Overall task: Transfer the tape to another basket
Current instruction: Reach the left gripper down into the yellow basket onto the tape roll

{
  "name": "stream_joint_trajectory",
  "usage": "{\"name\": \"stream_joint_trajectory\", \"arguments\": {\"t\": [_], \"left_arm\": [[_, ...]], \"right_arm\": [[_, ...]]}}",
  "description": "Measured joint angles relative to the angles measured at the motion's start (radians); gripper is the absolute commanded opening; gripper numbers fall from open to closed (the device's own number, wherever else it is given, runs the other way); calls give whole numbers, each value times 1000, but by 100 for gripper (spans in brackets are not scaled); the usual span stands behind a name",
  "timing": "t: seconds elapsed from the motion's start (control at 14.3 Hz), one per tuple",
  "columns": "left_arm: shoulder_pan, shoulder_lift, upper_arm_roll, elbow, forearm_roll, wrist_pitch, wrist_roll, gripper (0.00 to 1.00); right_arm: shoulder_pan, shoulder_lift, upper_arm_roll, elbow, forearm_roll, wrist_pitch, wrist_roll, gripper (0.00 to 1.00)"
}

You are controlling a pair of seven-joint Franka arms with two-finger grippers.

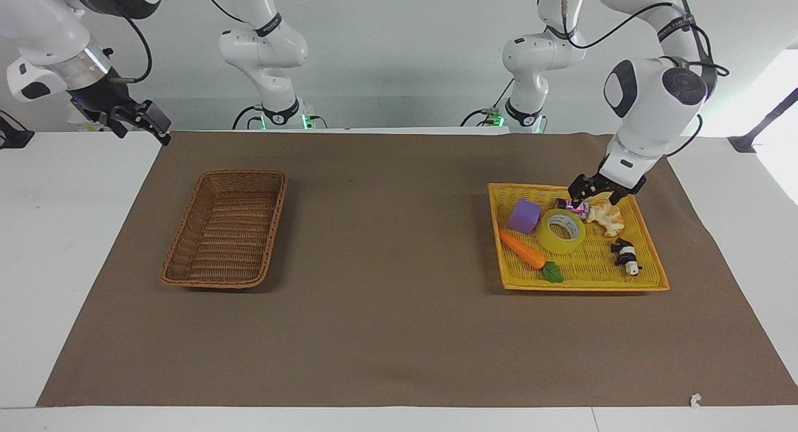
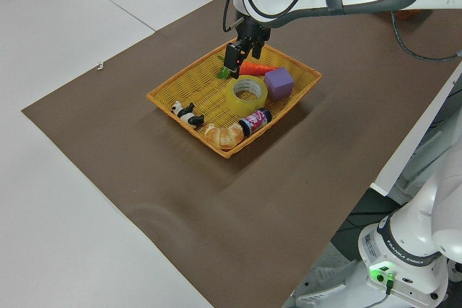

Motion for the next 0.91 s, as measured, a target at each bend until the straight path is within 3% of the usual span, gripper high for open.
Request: {"name": "stream_joint_trajectory", "arguments": {"t": [0.91], "left_arm": [[26,40,5,-37,0,81,0,98]], "right_arm": [[0,0,0,0,0,0,0,100]]}}
